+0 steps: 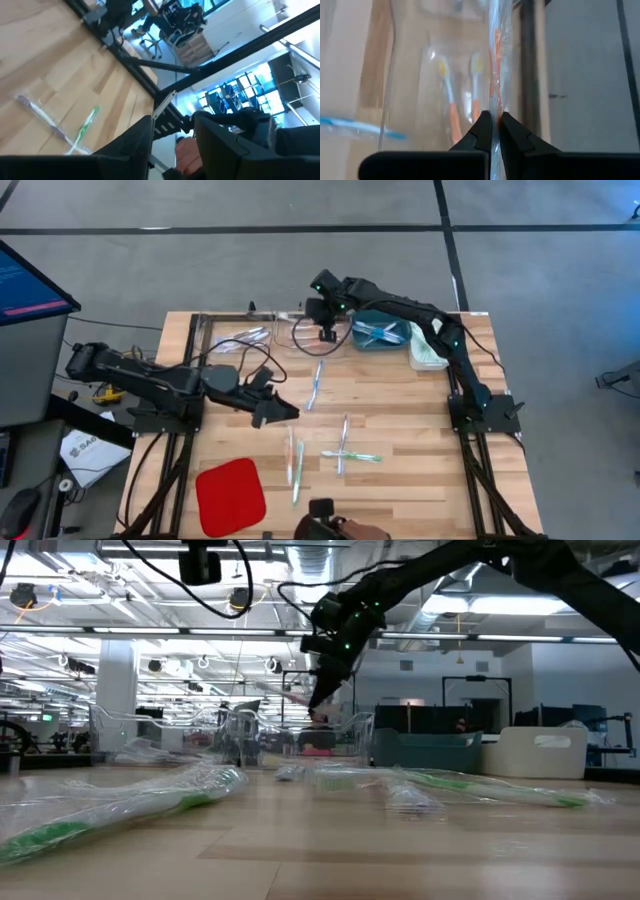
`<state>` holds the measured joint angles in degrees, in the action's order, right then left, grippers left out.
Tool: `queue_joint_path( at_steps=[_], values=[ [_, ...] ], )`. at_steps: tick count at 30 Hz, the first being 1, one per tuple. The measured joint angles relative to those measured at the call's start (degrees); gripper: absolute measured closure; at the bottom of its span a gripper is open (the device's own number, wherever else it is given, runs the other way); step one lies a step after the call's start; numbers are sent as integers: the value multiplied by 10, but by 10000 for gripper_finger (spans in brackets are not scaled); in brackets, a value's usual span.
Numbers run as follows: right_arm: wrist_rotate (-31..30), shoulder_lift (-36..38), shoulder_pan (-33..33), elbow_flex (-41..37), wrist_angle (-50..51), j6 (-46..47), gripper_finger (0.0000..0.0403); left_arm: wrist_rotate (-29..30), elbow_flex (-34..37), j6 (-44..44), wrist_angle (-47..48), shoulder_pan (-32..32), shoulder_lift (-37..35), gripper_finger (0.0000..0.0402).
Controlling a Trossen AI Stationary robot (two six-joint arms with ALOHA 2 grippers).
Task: Pick & Place Toothbrushes
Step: Put the orange toothbrush into the right transparent bin
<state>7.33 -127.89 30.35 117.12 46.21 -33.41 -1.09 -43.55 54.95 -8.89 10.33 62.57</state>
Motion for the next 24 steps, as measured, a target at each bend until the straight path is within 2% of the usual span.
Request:
queue_joint_path(
  at_steps=[5, 11, 19, 24],
  values=[
    [-7, 0, -1, -46, -2, -1, 394, 7, 0, -3, 0, 0, -11, 257],
    [-57, 0, 4, -93, -4, -2, 394, 7, 0, -3, -1, 3, -11, 257],
    [-57, 2, 5, -114, -26, -4, 393, 7, 0, -3, -1, 3, -11, 257],
    [-61, 2, 3, -114, -34, -4, 352, 7, 0, -3, -1, 3, -11, 257]
  ],
)
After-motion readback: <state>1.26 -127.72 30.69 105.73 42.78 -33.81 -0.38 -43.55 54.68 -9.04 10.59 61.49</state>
